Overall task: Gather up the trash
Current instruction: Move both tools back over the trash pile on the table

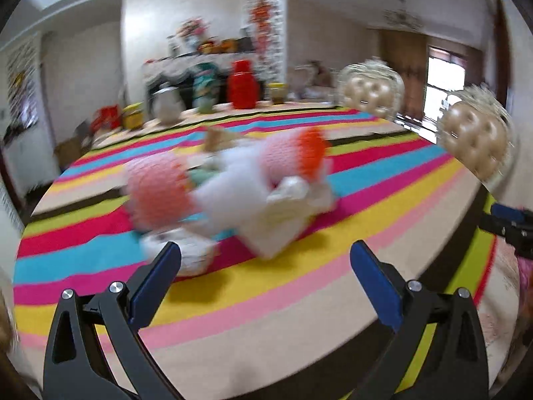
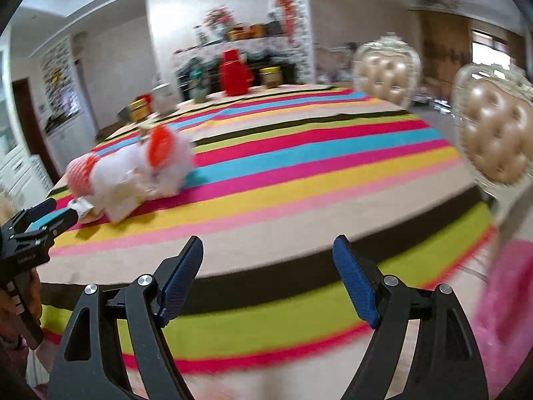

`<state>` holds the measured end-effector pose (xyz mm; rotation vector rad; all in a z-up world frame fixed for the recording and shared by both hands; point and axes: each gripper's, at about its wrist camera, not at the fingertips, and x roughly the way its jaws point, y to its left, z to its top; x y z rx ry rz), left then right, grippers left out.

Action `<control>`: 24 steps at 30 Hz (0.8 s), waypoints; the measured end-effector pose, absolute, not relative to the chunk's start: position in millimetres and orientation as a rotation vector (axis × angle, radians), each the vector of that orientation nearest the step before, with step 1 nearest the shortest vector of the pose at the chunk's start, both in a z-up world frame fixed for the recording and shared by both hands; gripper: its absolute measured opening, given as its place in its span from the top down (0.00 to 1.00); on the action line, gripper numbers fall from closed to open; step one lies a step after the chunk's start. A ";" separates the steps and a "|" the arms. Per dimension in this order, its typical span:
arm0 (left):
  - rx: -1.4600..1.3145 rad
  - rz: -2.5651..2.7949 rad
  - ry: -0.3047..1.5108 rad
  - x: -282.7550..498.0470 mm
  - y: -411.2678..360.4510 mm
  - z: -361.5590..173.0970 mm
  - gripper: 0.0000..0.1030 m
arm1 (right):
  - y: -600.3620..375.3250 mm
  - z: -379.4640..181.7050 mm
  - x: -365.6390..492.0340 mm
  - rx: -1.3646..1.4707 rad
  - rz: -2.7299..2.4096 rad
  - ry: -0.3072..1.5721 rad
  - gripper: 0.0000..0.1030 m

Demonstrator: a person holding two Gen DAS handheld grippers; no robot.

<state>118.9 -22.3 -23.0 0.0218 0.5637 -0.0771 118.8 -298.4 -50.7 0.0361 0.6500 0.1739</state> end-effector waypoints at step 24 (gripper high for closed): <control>-0.110 0.109 0.678 124.5 85.7 -45.0 0.04 | -114.5 -85.4 226.5 -0.100 0.445 0.830 0.17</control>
